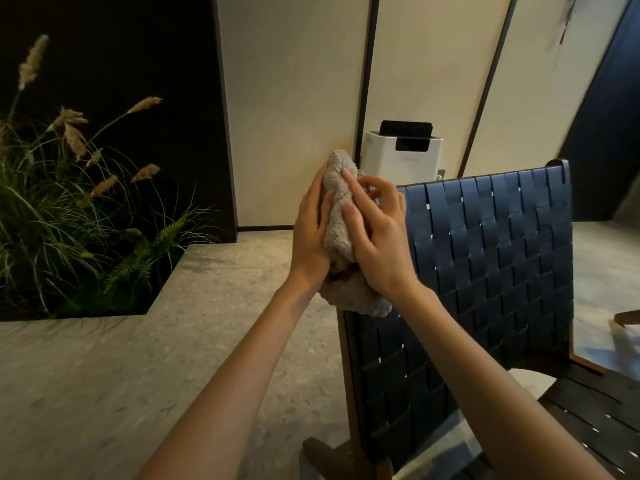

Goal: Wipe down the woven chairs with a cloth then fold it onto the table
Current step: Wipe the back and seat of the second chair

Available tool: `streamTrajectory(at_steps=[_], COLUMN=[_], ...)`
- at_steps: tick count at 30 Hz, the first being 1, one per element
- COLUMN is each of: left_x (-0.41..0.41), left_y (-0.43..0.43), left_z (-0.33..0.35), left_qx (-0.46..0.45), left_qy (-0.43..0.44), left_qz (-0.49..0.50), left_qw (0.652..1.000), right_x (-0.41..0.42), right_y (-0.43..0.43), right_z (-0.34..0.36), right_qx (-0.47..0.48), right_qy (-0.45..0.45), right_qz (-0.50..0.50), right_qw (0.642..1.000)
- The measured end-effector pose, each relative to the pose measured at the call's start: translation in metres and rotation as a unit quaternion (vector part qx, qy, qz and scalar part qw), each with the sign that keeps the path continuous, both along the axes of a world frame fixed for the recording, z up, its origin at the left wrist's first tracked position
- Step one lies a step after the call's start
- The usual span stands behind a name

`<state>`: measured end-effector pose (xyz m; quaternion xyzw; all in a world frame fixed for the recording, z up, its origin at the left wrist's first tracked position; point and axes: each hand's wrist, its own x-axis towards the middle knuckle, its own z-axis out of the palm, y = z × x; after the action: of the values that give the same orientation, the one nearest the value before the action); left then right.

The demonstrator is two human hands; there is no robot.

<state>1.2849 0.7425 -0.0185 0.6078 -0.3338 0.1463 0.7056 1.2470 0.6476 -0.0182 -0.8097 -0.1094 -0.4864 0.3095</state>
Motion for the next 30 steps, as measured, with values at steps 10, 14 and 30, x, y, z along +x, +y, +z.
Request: streamTrajectory(at_steps=[10, 14, 30], left_x=[-0.015, -0.028, -0.100], left_y=[0.006, 0.010, 0.013], left_z=[-0.030, -0.051, -0.183], left_qx=[0.008, 0.015, 0.097], left_qy=[0.007, 0.019, 0.132], left_qz=[0.028, 0.012, 0.016], left_qw=[1.000, 1.000, 0.986], right_x=[-0.016, -0.029, -0.104], right_y=[-0.005, -0.005, -0.012], right_z=[-0.022, -0.041, -0.174], right_qx=[-0.058, -0.067, -0.054], right_qy=[-0.007, -0.001, 0.023], right_qz=[-0.008, -0.016, -0.016], right_qw=[0.998, 0.998, 0.998])
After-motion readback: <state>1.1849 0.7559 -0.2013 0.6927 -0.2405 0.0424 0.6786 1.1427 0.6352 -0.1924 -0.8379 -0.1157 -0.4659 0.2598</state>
